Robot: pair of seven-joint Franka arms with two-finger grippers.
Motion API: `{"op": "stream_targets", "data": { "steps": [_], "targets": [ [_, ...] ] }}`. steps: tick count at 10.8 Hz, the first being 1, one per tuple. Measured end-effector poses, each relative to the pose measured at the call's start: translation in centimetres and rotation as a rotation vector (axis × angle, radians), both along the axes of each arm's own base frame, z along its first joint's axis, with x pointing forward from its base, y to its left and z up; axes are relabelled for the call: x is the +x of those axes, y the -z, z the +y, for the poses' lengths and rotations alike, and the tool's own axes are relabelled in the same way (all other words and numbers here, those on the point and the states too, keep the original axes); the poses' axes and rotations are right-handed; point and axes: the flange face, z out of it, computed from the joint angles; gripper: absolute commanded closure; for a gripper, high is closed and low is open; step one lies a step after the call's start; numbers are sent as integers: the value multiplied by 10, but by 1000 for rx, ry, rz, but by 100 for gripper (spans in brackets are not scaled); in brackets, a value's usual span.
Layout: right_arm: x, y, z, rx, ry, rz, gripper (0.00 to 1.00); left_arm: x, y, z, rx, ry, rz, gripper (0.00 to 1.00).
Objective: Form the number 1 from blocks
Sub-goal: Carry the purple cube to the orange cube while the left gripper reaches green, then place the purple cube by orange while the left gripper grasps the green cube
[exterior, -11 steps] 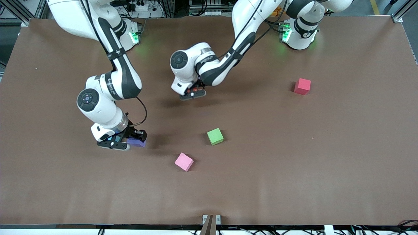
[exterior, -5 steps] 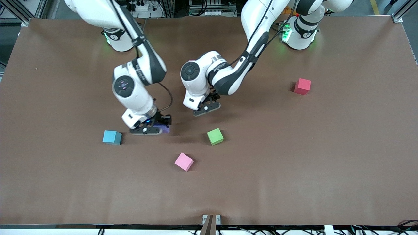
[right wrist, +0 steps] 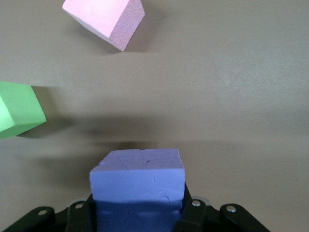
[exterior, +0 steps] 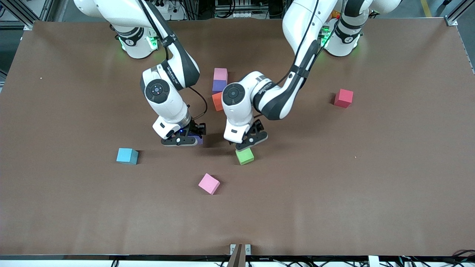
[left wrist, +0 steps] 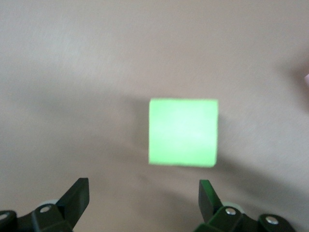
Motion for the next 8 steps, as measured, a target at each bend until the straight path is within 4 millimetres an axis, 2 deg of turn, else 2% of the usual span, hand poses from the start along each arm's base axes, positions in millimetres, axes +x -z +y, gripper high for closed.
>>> {"op": "stream_targets", "data": {
  "steps": [3, 5, 8],
  "targets": [
    [-27, 14, 35, -15, -70, 20, 44, 5, 0, -7, -52, 44, -55, 0],
    [-48, 27, 61, -29, -109, 34, 44, 14, 7, 1, -62, 35, -70, 0],
    [-52, 33, 57, -37, -102, 42, 45, 35, 23, 25, -51, 13, -67, 0]
  ]
}}
